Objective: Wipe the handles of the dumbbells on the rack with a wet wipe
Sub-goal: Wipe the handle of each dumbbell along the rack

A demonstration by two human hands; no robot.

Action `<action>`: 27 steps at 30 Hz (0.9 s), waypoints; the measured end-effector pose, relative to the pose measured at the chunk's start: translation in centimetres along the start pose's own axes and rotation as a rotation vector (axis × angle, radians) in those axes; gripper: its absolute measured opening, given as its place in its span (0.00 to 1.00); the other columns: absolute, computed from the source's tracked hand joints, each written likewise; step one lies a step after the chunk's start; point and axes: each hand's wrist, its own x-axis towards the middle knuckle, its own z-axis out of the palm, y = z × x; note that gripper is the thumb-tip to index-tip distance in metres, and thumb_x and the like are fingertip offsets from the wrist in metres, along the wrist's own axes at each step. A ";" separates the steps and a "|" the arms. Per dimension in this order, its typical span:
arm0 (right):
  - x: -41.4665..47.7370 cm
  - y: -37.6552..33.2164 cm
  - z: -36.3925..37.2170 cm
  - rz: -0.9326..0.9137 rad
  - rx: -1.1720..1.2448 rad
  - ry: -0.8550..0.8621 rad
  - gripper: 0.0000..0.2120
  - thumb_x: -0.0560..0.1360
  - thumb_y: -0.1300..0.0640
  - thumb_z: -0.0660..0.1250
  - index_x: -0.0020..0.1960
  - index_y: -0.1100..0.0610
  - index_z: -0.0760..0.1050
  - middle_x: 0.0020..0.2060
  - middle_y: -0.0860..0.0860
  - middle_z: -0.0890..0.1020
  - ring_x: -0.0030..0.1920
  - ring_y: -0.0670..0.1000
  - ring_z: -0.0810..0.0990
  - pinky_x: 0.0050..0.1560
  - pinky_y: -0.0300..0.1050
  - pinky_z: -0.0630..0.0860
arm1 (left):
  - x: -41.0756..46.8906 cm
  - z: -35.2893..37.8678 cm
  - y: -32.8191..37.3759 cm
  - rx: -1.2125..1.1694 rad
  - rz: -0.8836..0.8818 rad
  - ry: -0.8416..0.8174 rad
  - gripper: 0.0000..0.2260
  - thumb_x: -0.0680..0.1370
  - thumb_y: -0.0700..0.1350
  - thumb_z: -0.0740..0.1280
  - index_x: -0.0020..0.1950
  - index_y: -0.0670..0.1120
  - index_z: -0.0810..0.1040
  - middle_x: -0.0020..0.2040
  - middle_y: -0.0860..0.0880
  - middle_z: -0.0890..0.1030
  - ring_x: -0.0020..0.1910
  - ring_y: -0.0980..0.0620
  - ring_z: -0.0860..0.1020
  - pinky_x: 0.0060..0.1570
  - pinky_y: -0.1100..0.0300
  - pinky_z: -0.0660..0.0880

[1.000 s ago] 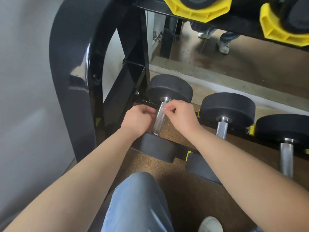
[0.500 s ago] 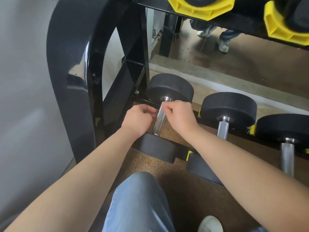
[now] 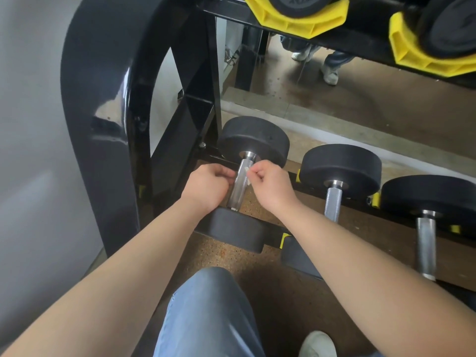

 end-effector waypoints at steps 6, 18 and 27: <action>-2.5 1.0 0.3 0.131 -0.028 -0.359 0.13 0.78 0.55 0.70 0.35 0.48 0.79 0.36 0.46 0.81 0.39 0.47 0.78 0.39 0.42 0.70 | 0.1 -0.2 0.0 -0.025 -0.001 -0.025 0.14 0.71 0.43 0.61 0.46 0.56 0.84 0.48 0.55 0.86 0.51 0.53 0.84 0.58 0.49 0.81; 0.6 0.5 0.7 0.392 0.418 -0.066 0.06 0.78 0.60 0.70 0.43 0.52 0.83 0.38 0.51 0.83 0.33 0.50 0.76 0.34 0.43 0.74 | 0.2 0.0 -0.1 -0.034 -0.009 -0.023 0.12 0.70 0.44 0.61 0.45 0.54 0.83 0.45 0.53 0.87 0.47 0.52 0.85 0.55 0.47 0.83; 0.2 0.3 1.1 0.622 0.482 -0.172 0.10 0.75 0.70 0.69 0.39 0.58 0.82 0.36 0.56 0.79 0.29 0.50 0.70 0.27 0.41 0.65 | 0.2 0.0 0.1 -0.051 -0.030 -0.020 0.13 0.67 0.45 0.61 0.43 0.53 0.84 0.41 0.54 0.87 0.46 0.52 0.86 0.54 0.47 0.83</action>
